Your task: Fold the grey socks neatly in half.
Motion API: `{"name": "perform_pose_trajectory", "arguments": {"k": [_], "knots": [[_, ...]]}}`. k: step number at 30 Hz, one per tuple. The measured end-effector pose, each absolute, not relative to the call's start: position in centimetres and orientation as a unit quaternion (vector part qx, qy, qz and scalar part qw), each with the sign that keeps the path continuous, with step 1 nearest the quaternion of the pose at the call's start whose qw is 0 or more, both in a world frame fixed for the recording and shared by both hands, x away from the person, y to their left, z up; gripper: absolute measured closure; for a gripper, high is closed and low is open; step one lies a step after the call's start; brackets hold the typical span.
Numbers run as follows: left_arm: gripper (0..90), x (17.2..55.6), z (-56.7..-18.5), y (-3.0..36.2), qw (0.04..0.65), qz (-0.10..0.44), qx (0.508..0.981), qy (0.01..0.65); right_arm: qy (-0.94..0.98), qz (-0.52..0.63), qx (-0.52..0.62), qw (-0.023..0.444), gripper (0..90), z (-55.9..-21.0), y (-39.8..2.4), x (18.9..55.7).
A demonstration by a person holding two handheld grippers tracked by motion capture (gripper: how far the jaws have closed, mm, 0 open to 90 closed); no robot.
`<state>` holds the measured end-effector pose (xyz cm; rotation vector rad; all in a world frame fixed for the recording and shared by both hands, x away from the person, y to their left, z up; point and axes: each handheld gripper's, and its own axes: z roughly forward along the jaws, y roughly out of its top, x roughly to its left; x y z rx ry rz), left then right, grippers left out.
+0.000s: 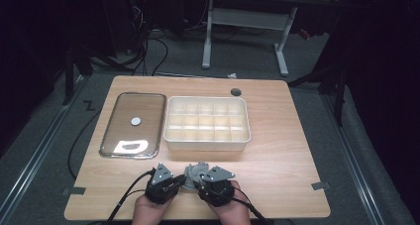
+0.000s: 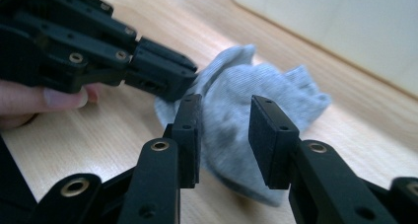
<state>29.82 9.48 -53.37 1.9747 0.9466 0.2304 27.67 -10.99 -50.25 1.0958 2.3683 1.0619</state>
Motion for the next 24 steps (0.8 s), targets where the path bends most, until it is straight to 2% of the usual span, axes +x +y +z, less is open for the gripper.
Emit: {"name": "perform_pose_trajectory", "arguments": {"k": [6,17,24], "knots": [[84.5,29.8,-53.4,9.5,0.453,0.091,0.799,0.384,0.839,0.356,0.371,0.176,68.7,-50.3,-10.3,27.7],[84.8,29.8,-53.4,9.5,0.453,0.09,0.8,0.383,0.845,0.333,0.38,0.174,85.5,-51.2,-10.1,28.5],[85.1,29.8,-53.4,9.5,0.453,0.09,0.8,0.382,0.839,0.349,0.378,0.18,86.8,-50.6,-9.9,28.6]]}}
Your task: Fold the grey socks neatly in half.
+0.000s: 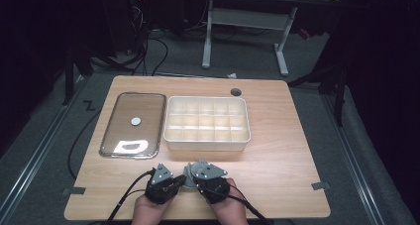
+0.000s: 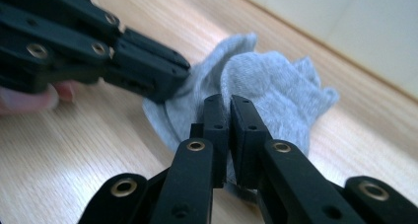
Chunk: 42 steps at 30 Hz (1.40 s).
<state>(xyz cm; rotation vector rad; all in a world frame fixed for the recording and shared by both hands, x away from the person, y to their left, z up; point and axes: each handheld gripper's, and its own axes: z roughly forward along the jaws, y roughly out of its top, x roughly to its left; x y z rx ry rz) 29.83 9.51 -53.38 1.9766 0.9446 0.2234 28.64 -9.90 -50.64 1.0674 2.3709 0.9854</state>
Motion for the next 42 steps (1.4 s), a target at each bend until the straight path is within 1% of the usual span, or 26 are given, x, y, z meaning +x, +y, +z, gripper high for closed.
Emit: {"name": "perform_pose_trajectory", "arguments": {"k": [6,17,26,31,33,36,40,42], "knots": [[85.3,29.8,-53.4,9.5,0.451,0.095,0.801,0.382,0.837,0.36,0.367,0.189,86.6,-50.0,-9.4,28.6],[85.7,29.8,-53.4,9.5,0.451,0.091,0.801,0.383,0.844,0.354,0.366,0.17,86.7,-51.8,-8.6,29.2],[86.4,29.9,-53.4,9.4,0.446,0.093,0.802,0.386,0.843,0.368,0.356,0.167,86.7,-51.1,-8.5,28.6],[86.1,29.9,-53.4,9.5,0.447,0.092,0.8,0.389,0.844,0.365,0.357,0.163,86.8,-51.6,-8.6,28.7],[84.5,29.9,-53.4,9.6,0.449,0.092,0.798,0.392,0.846,0.361,0.36,0.155,87.0,-52.0,-8.6,28.7],[83.6,29.8,-53.4,9.9,0.462,0.094,0.788,0.396,0.845,0.365,0.359,0.157,87.0,-52.2,-8.6,28.5],[84.8,29.6,-53.0,10.3,0.484,0.105,0.774,0.395,0.845,0.371,0.352,0.158,87.0,-52.4,-8.5,28.2],[86.2,29.5,-52.2,10.7,0.503,0.113,0.762,0.391,0.846,0.372,0.347,0.158,86.9,-52.4,-8.3,28.0]]}}
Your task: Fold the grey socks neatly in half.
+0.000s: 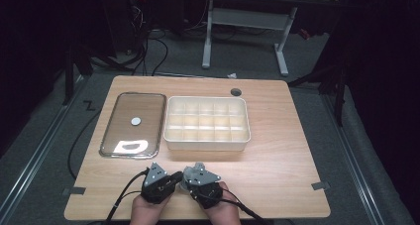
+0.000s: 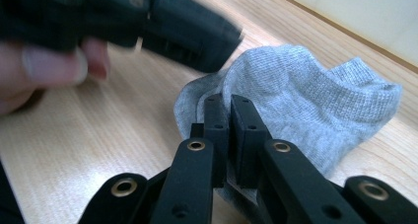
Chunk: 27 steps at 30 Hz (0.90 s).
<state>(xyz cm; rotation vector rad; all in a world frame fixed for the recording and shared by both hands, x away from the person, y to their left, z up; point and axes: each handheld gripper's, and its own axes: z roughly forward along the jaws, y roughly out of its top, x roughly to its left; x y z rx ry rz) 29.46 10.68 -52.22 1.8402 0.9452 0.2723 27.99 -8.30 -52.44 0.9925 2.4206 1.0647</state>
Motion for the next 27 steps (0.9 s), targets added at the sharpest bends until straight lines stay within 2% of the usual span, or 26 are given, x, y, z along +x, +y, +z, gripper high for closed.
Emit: {"name": "perform_pose_trajectory", "arguments": {"k": [6,15,19,21,27], "knots": [[87.3,29.2,-51.2,10.3,0.517,0.113,0.763,0.371,0.849,0.372,0.338,0.163,86.9,-52.5,-7.9,27.6],[89.1,29.8,-52.8,9.7,0.482,0.106,0.787,0.369,0.849,0.375,0.328,0.177,86.4,-52.7,-7.4,26.9],[89.4,30.0,-53.2,9.7,0.466,0.108,0.795,0.372,0.85,0.379,0.328,0.163,79.8,-52.5,-7.4,27.0],[89.4,30.0,-53.3,9.7,0.463,0.107,0.798,0.37,0.843,0.398,0.327,0.155,79.9,-51.5,-8.0,26.8],[89.3,30.1,-53.3,9.7,0.462,0.102,0.799,0.371,0.82,0.409,0.357,0.182,82.0,-49.4,-10.6,27.6]]}}
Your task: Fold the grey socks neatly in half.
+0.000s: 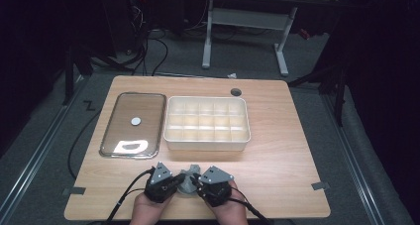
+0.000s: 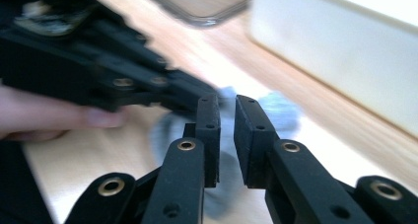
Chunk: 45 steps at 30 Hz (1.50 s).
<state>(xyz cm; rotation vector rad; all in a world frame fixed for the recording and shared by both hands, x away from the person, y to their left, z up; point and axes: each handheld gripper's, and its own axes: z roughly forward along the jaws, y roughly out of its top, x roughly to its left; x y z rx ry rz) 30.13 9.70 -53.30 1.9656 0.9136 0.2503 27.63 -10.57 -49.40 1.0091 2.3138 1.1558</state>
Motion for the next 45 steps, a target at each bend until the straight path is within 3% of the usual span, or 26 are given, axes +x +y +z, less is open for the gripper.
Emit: {"name": "perform_pose_trajectory", "arguments": {"k": [10,17,20,22,26,27,38,45], "knots": [[88.1,30.4,-53.4,10.0,0.459,0.093,0.803,0.369,0.839,0.376,0.364,0.15,80.2,-52.4,-10.3,28.2],[86.7,30.2,-53.2,10.4,0.449,0.119,0.81,0.358,0.84,0.375,0.36,0.156,80.2,-52.5,-10.3,28.1],[78.2,29.7,-52.4,10.3,0.481,0.094,0.793,0.362,0.841,0.373,0.359,0.158,80.2,-52.5,-10.3,28.1],[77.3,29.3,-52.0,9.8,0.498,0.084,0.786,0.356,0.841,0.373,0.359,0.158,80.2,-52.5,-10.3,28.1],[78.2,29.0,-52.2,8.8,0.484,0.09,0.796,0.352,0.841,0.372,0.362,0.152,80.3,-52.5,-10.3,28.2],[79.2,29.3,-53.0,8.6,0.455,0.092,0.81,0.359,0.84,0.375,0.362,0.15,80.4,-52.5,-10.4,28.2],[86.3,30.4,-53.2,7.4,0.429,0.139,0.828,0.333,0.838,0.362,0.376,0.16,80.5,-52.3,-10.9,29.0],[83.9,30.3,-53.3,7.5,0.433,0.134,0.828,0.33,0.817,0.386,0.401,0.149,65.5,-51.1,-11.9,28.3]]}}
